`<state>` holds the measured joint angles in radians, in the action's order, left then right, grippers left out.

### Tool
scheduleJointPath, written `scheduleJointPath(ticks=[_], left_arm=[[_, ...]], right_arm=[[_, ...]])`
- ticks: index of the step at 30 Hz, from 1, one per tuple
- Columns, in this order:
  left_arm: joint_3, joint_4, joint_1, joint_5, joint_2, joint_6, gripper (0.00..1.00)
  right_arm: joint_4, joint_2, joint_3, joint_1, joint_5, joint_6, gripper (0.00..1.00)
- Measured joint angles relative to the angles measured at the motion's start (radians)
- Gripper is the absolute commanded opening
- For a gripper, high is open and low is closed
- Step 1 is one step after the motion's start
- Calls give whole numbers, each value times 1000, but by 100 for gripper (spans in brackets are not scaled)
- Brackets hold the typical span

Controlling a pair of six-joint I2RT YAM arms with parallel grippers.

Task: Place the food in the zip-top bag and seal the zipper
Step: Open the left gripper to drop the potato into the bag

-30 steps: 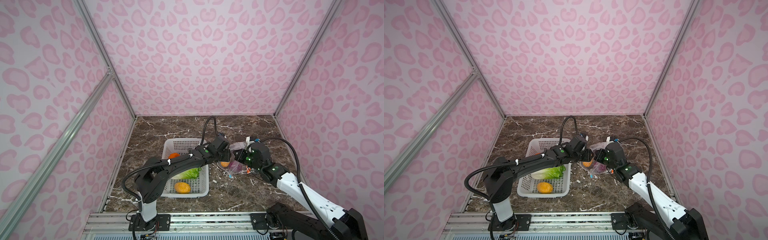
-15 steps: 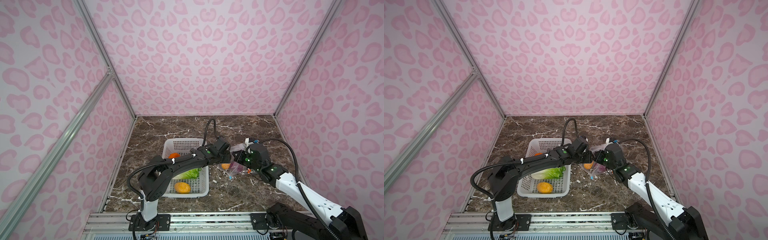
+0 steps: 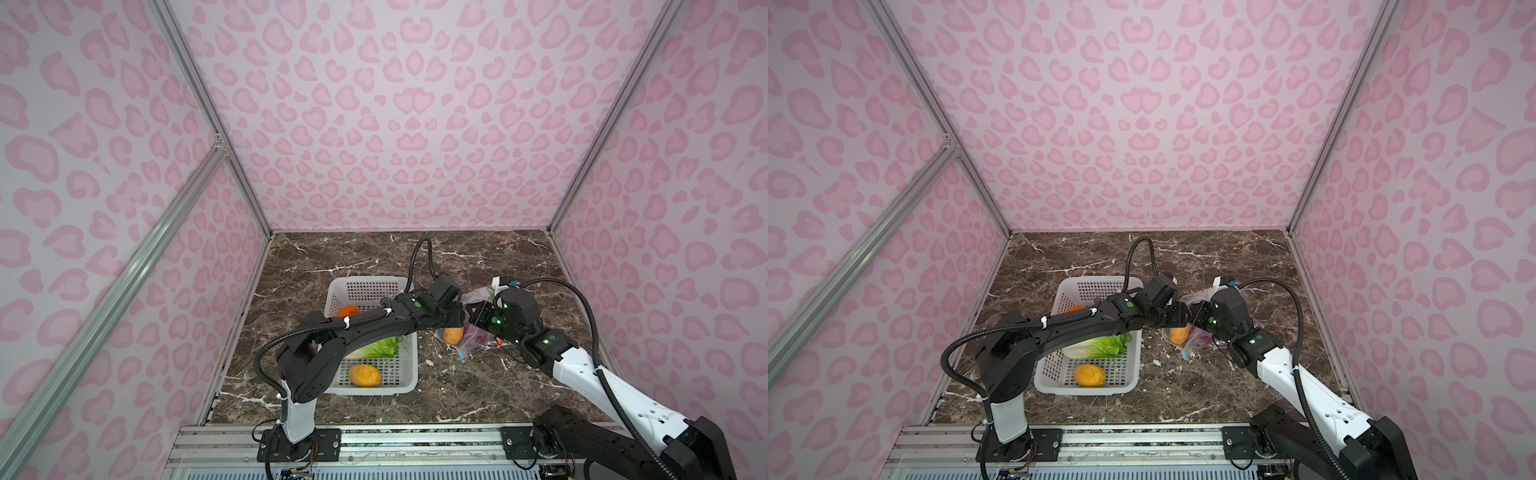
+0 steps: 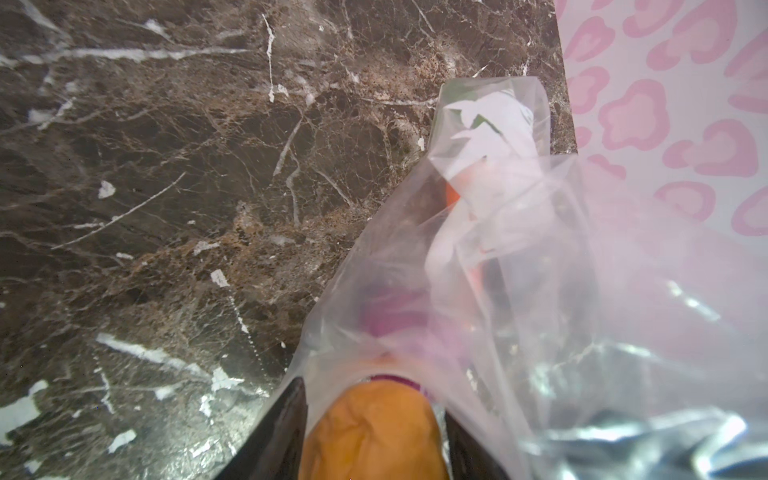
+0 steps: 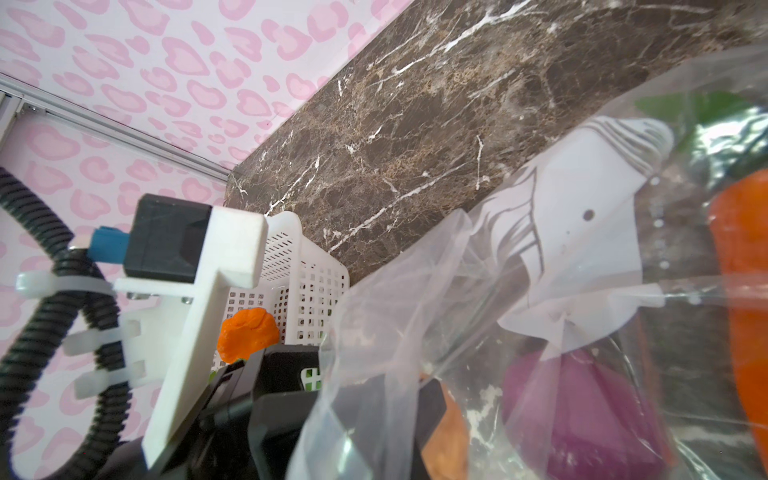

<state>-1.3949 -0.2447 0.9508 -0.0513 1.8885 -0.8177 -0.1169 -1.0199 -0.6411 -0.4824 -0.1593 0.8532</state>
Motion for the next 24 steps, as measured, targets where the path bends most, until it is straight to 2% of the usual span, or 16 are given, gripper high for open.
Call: scheduleJointPath(ticks=[1, 11, 19, 24], left_arm=[[0, 0, 0, -2, 0, 0, 58], [0, -9, 5, -9, -12, 3, 59], [18, -66, 0, 52, -135, 90, 61], [58, -110, -5, 85, -148, 143, 61]], right_arm=[[0, 2, 1, 0, 2, 0, 0], [-6, 22, 10, 0, 11, -8, 0], [-14, 48, 14, 11, 40, -22, 0], [-31, 60, 12, 30, 51, -31, 0]])
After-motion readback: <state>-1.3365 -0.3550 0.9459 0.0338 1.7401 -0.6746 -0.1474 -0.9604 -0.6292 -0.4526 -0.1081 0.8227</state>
